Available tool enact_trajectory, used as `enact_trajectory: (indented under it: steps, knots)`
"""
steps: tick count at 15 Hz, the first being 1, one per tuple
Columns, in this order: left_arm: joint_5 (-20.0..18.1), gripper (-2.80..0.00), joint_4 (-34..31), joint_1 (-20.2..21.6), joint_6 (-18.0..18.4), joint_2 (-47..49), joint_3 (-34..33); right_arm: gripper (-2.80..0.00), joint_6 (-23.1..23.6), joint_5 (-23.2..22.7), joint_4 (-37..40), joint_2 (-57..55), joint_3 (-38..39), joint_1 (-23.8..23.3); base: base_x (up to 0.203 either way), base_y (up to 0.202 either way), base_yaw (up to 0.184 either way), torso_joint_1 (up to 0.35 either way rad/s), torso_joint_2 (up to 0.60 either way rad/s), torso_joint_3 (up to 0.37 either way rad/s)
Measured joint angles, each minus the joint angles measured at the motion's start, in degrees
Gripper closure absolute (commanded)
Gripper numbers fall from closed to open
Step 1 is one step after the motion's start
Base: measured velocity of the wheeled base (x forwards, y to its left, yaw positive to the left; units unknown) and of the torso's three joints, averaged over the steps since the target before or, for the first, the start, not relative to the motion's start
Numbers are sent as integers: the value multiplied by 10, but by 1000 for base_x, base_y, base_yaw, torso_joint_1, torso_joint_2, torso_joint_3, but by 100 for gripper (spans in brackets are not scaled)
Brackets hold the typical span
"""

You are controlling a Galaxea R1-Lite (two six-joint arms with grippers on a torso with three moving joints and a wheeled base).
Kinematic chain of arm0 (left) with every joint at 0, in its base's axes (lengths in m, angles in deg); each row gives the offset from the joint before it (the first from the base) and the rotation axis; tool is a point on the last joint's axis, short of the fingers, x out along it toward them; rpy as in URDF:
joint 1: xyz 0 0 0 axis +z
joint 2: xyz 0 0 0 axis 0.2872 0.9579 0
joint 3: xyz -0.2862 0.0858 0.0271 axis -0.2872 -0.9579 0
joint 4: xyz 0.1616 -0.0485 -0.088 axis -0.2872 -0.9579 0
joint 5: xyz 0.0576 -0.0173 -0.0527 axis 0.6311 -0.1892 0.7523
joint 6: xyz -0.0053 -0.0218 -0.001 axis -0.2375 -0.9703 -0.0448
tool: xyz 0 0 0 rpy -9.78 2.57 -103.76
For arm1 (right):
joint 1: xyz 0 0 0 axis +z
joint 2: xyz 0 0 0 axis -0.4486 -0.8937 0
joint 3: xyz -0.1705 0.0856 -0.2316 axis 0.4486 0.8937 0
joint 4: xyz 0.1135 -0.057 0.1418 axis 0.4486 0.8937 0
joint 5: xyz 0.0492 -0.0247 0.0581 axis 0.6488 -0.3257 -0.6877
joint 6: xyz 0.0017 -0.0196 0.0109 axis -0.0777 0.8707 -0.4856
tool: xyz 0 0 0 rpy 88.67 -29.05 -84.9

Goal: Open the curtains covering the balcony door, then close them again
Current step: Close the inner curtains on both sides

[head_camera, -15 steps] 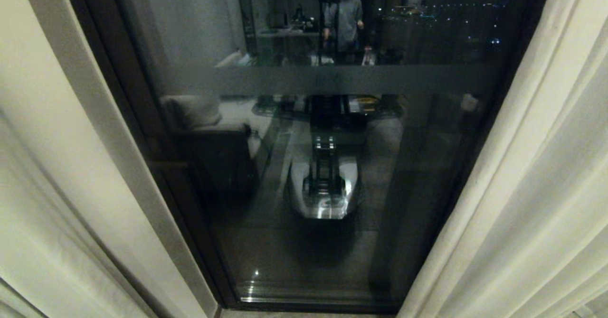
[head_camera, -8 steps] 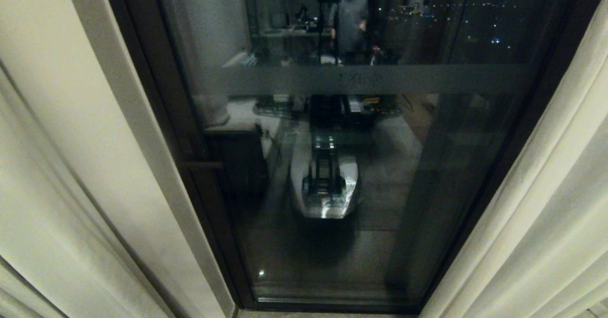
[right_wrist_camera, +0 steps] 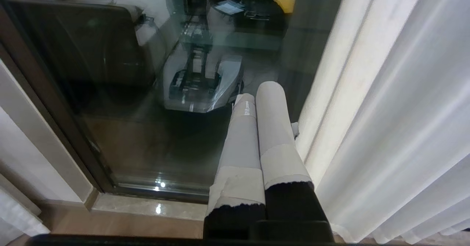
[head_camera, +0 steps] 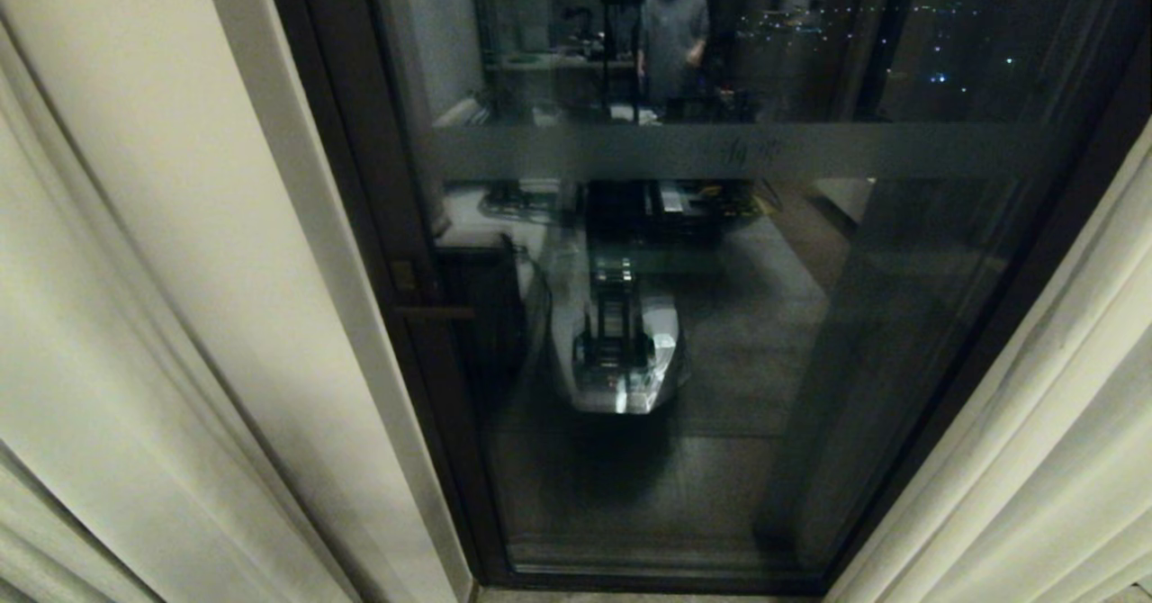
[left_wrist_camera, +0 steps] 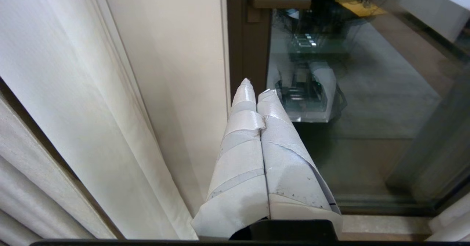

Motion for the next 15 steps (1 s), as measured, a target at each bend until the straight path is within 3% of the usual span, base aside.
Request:
enact_trajectory:
  steps: [15]
  knots:
    - [0,0,0,0,3,0,0,0,0,0,0,0,0,0,0,0,0,0,0,0]
